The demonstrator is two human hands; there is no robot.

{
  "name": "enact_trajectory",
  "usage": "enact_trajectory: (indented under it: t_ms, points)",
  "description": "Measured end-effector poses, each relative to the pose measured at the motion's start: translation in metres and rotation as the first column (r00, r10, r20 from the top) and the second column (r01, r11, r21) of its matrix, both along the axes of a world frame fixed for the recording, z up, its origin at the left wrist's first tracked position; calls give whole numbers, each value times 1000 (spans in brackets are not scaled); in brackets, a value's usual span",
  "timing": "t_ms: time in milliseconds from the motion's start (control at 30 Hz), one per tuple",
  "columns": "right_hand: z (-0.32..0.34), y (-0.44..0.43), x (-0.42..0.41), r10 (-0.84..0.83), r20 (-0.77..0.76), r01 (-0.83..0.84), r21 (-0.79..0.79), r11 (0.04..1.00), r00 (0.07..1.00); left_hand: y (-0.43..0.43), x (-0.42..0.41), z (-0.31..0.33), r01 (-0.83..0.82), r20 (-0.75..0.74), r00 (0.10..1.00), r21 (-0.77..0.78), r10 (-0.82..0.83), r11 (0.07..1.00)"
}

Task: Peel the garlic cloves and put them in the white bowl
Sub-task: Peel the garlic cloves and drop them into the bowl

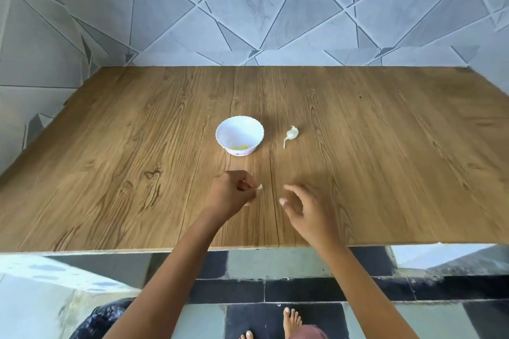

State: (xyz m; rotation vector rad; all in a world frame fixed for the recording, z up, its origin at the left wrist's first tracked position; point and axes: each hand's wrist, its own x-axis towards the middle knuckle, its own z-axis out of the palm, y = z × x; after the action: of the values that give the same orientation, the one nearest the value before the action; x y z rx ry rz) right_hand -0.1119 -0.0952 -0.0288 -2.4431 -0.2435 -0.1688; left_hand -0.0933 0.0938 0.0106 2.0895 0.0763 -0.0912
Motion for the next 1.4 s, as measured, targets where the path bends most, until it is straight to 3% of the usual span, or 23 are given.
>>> enact_trajectory:
  t_ms: [133,367,500,1033,1167,1267,1333,1400]
  points:
    - [-12,4,2,3,18,2,-260,966,1000,-4,1,4,91,-20,996,125,-89,988]
    - [-19,6,3,-15,53,33,-355,934,998,-16,11,7,180,-187,970,121,-156,976]
    - [-22,7,4,5,36,10,-388,921,999,-22,19,6,235,-274,941,116,-197,965]
    - [-26,13,5,-52,77,79,-402,912,996,-35,32,11,309,-362,917,380,-167,872]
    - [-25,13,4,-53,92,86,-398,914,994,-46,25,7,245,-247,963,624,-110,742]
    - [-26,12,4,-43,95,77,-400,913,995,-54,20,6,210,-193,976,707,-101,675]
    - [-26,12,4,-37,82,67,-400,914,996,-54,19,7,204,-190,977,696,-99,688]
    - [-26,11,4,-23,74,51,-400,915,997,-47,20,9,222,-219,970,606,-107,764]
